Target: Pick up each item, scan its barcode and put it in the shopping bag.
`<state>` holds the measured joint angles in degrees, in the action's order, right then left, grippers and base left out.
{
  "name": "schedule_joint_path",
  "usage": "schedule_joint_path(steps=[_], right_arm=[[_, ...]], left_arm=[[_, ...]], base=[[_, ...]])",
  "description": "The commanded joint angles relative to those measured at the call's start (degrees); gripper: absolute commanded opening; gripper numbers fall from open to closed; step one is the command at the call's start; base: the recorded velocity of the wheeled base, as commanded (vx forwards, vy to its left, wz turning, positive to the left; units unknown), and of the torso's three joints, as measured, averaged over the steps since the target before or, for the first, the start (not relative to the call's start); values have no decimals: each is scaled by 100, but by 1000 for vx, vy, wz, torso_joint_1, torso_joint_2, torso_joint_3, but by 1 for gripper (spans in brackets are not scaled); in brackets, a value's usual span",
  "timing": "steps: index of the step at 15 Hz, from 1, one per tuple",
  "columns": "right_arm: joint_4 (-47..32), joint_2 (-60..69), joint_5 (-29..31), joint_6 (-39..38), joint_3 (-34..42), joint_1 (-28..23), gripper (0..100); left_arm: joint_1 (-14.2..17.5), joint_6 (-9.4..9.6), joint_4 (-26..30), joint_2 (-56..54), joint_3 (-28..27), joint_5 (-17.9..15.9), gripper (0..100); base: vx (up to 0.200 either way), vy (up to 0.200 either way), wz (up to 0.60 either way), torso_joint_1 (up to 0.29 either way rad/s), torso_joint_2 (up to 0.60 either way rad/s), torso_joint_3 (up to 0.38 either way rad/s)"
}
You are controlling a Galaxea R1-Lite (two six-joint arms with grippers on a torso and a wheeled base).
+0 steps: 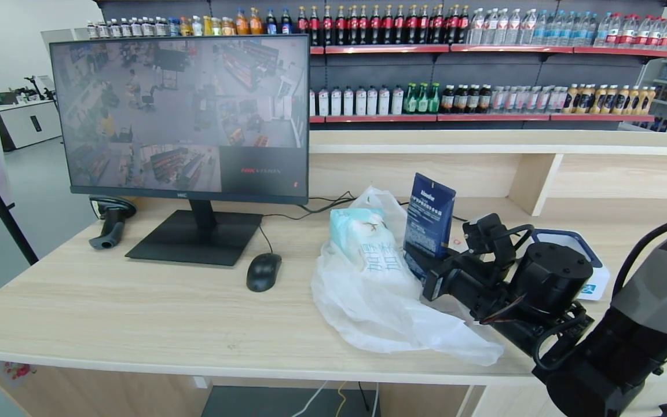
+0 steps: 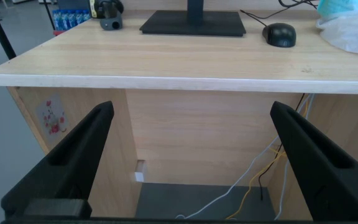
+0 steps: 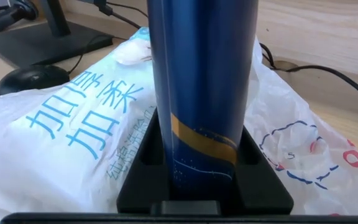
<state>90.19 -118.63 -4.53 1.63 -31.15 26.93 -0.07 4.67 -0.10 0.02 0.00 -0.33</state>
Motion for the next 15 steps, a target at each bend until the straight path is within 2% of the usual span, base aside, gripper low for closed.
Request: schedule_joint_path(steps=[1, 10, 11, 15], right_arm=[[-19, -47, -4, 4, 21, -3, 0], [-19, -73, -4, -14, 91, -21, 0], [-19, 15, -4, -5, 162, -21, 100], [-19, 419, -4, -5, 285, -39, 100]], left_arm=[[-1, -1, 1, -2, 0, -2, 100], [-1, -1, 1, -2, 0, -2, 100], [-1, 8, 1, -2, 0, -2, 100], [-1, 8, 1, -2, 0, -2, 100]], base=[[0, 0, 0, 0, 0, 0], [0, 0, 0, 0, 0, 0], [0, 0, 0, 0, 0, 0], [0, 0, 0, 0, 0, 0]])
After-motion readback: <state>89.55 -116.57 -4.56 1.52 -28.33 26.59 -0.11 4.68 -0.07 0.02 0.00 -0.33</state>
